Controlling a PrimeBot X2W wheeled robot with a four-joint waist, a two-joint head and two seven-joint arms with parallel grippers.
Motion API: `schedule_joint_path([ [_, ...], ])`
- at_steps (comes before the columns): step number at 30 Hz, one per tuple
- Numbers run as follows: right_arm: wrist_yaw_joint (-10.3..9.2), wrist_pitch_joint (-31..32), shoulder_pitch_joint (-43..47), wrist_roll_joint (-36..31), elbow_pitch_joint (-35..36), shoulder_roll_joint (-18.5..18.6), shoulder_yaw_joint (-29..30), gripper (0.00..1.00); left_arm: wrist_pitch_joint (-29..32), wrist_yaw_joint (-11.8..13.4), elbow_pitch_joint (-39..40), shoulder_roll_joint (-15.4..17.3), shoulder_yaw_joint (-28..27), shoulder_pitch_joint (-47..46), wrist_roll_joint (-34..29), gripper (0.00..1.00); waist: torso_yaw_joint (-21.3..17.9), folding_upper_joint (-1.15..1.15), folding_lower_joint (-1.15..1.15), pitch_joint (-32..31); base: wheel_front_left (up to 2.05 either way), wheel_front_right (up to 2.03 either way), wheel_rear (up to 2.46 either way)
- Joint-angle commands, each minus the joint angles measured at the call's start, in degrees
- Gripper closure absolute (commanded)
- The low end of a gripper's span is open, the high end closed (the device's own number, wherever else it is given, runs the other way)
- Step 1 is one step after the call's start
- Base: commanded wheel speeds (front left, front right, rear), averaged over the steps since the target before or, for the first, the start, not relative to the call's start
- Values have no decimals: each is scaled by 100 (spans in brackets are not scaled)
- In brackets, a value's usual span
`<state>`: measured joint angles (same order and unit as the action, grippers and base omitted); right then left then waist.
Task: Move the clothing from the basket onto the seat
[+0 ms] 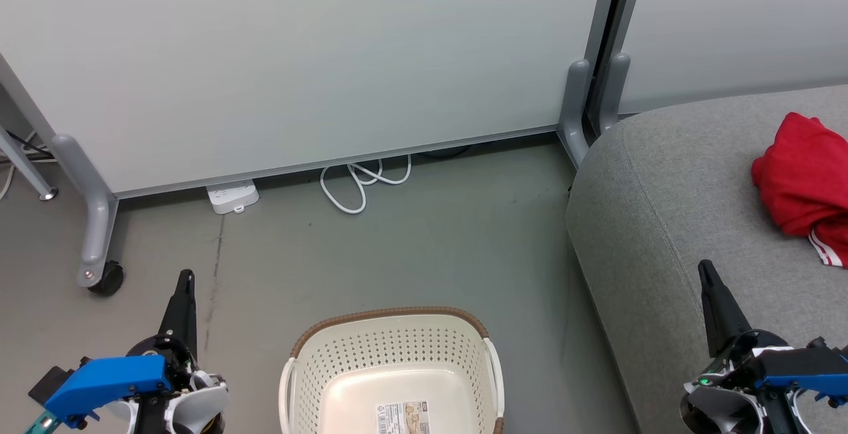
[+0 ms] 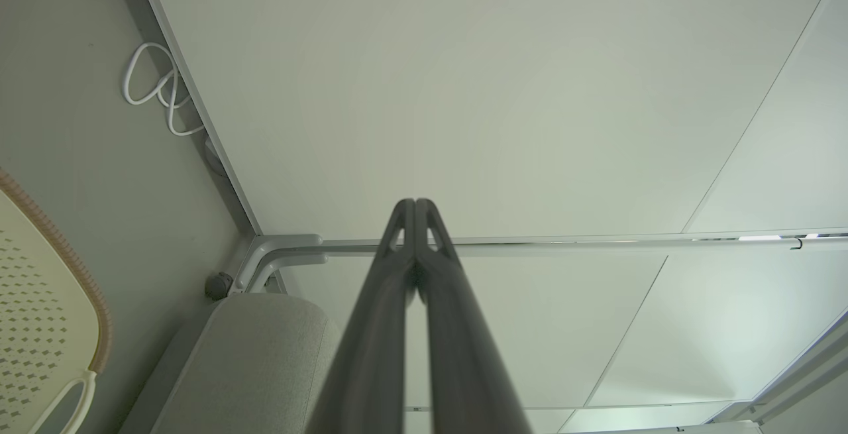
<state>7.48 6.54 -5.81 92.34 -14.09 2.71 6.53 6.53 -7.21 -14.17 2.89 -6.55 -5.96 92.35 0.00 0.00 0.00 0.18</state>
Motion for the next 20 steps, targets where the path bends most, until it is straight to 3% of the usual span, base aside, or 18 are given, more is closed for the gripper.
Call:
schedule_joint_path([
  [1, 3, 21, -77, 14, 16, 31, 7, 100, 22, -51, 25, -3, -11, -54, 12, 100, 0, 0, 0, 0, 0, 0, 0],
  [20, 3, 20, -76, 15, 16, 31, 6, 100, 21, -51, 25, -3, -10, -53, 13, 100, 0, 0, 0, 0, 0, 0, 0],
])
